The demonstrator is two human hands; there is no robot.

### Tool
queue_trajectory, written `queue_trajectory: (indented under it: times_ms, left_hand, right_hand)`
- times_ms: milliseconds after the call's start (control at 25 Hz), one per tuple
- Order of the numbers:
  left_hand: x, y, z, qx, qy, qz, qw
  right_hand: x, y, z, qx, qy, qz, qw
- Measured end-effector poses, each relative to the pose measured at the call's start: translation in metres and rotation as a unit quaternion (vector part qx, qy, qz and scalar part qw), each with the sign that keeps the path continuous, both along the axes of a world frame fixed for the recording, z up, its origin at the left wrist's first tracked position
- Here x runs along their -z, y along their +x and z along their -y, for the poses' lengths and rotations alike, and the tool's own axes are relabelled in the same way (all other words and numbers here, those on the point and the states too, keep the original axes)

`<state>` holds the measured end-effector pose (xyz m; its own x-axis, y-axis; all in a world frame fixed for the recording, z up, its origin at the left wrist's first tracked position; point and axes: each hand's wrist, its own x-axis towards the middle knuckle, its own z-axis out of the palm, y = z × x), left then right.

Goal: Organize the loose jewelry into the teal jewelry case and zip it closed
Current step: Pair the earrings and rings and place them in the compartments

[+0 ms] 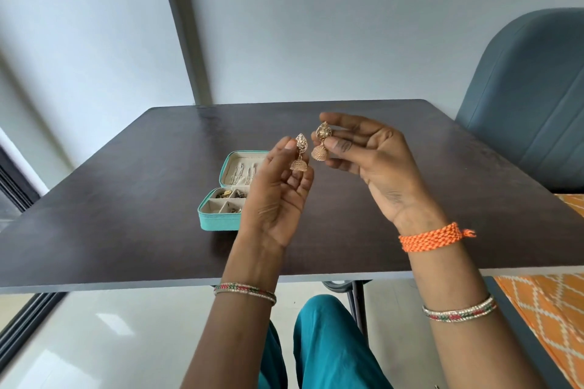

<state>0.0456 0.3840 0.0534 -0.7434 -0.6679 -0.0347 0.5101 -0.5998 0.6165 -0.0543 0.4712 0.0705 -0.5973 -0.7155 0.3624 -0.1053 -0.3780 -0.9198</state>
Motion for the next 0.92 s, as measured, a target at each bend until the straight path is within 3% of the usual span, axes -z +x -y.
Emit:
queue_trajectory:
  times_ms: [80,200,440,520,640,720,800,920]
  left_hand:
    - [0.002,0.002,0.001,0.018,0.064,-0.009,0.998]
    - [-0.002,0.002,0.0,0.022,0.067,-0.029,0.997]
    - [-0.006,0.003,-0.006,-0.015,-0.048,-0.004,0.999]
    - [-0.008,0.006,-0.006,0.004,-0.029,-0.014,0.999]
    - [-0.012,0.01,-0.005,0.073,0.095,-0.044,0.992]
    - [-0.011,0.01,-0.005,0.076,0.129,-0.05,0.987]
    - [-0.009,0.008,-0.006,0.039,0.108,-0.038,0.993]
    - [-0.003,0.005,-0.006,-0.055,0.018,-0.028,0.998]
  right_hand:
    - [-0.001,-0.001,-0.001,-0.008,0.004,0.052,0.999]
    - [-0.001,0.001,-0.002,-0.007,0.021,0.056,0.998]
    - [-0.002,0.004,-0.004,-0.013,0.025,0.061,0.998]
    - [-0.003,0.004,-0.003,-0.048,0.021,0.139,0.989]
    - [0.0,0.004,-0.004,-0.114,0.026,0.285,0.951]
    - [0.003,0.005,-0.003,-0.125,0.025,0.322,0.938]
    - [0.006,0.008,0.0,-0.103,0.019,0.304,0.947]
    - [0.006,0.012,0.002,-0.025,0.004,0.175,0.984]
